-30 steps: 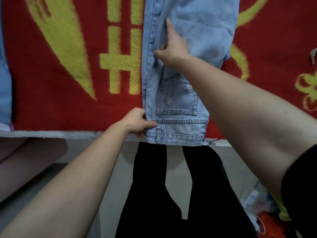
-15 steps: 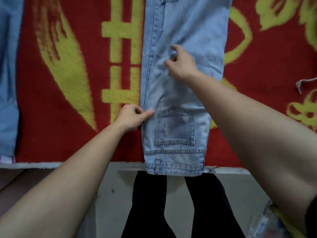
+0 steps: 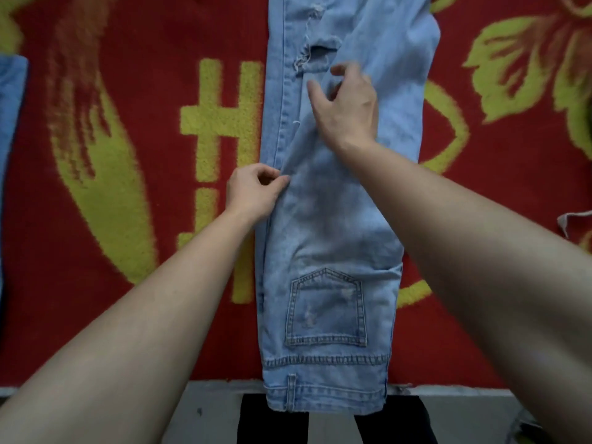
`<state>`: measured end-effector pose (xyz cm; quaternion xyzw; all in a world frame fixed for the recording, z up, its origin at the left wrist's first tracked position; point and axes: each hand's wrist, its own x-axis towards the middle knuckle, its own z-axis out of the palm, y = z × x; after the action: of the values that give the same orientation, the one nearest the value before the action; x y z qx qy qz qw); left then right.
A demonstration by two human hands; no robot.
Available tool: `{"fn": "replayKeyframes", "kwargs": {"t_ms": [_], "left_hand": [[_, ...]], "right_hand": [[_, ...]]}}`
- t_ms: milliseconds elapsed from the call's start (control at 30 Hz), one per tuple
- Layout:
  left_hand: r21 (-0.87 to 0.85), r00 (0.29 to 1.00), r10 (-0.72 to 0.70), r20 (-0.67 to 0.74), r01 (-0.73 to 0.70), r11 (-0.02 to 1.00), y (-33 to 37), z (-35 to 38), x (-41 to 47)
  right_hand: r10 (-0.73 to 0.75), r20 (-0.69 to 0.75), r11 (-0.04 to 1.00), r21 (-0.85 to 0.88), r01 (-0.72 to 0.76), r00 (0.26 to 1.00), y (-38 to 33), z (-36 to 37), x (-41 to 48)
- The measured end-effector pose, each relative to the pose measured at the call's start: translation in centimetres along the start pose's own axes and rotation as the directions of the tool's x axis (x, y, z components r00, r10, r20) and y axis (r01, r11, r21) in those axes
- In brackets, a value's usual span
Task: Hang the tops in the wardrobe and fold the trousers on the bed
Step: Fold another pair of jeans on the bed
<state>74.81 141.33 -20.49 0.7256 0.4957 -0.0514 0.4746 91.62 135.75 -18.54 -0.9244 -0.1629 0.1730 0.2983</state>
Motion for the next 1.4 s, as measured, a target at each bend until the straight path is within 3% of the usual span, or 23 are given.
{"fn": "replayKeyframes", "kwargs": {"t_ms": [133,200,300,367,433,533,633,700,767,833,900,1000,1200,1300,1400], "left_hand": [[-0.058,0.999,-0.026,0.04,0.028,0.998,-0.2,0.0,0.6],[-0.09,0.998,-0.03,0.059,0.036,0.995,0.1,-0.1,0.5],[-0.272,0.987,-0.104,0.119,0.133,0.953,0.6,-0.5,0.2],[-0.362,0.978,-0.168,0.12,0.201,0.91,0.6,-0.7,0.1],[-0.408,0.978,-0.194,0.075,0.207,0.889,0.4,-0.8,0.1],[-0.376,0.987,-0.163,0.01,0.154,0.914,-0.5,-0.8,0.2],[-0.288,0.994,-0.104,-0.019,0.094,0.953,-1.2,-0.7,0.7],[-0.164,0.995,-0.035,-0.09,0.02,0.986,-1.7,-0.5,0.7],[-0.047,0.981,0.012,-0.196,-0.021,0.999,-2.2,-0.2,0.1],[0.0,0.965,0.01,-0.263,-0.01,1.0,-2.9,0.2,-1.7],[0.063,0.967,0.015,-0.254,0.001,0.998,-3.9,0.9,-4.2],[0.207,0.988,-0.044,-0.146,0.074,0.976,-5.6,2.1,-8.6],[0.22,0.977,-0.209,-0.042,0.213,0.952,-9.3,3.6,-16.7],[0.274,0.978,-0.198,-0.069,0.21,0.939,-10.5,4.1,-19.2],[0.315,0.981,-0.18,-0.067,0.193,0.929,-11.3,4.5,-20.5]], "right_hand": [[0.217,0.083,0.961,-0.191,-0.198,0.973,-0.9,0.4,2.3],[0.271,0.073,0.951,-0.176,-0.255,0.96,-1.0,-0.1,2.8],[0.275,0.029,0.952,0.131,-0.276,0.961,-1.8,0.0,3.1],[0.251,0.014,0.87,0.434,-0.232,0.968,-3.0,0.8,2.9],[0.175,0.158,0.78,0.58,-0.235,0.972,-3.3,2.3,2.8],[0.025,0.442,0.869,0.434,-0.238,0.896,-2.8,4.4,2.7],[-0.014,0.498,0.919,0.347,-0.185,0.867,-2.3,4.0,3.1],[-0.037,0.403,0.957,0.278,-0.084,0.915,-1.8,2.9,2.1],[-0.113,0.173,0.988,0.126,0.091,0.978,0.1,1.5,-0.4],[-0.15,0.005,0.988,0.045,0.15,0.989,2.6,0.0,-4.7],[-0.087,-0.08,0.994,-0.078,0.08,0.993,5.3,-1.2,-9.5],[0.173,-0.12,0.975,-0.122,-0.188,0.978,9.0,-2.0,-16.6],[0.587,-0.034,0.809,0.0,-0.588,0.809,14.4,-2.7,-28.1],[0.595,0.14,0.804,-0.108,-0.585,0.791,16.7,-3.1,-32.3],[0.566,0.191,0.824,-0.099,-0.558,0.802,17.8,-3.7,-34.2]]}}
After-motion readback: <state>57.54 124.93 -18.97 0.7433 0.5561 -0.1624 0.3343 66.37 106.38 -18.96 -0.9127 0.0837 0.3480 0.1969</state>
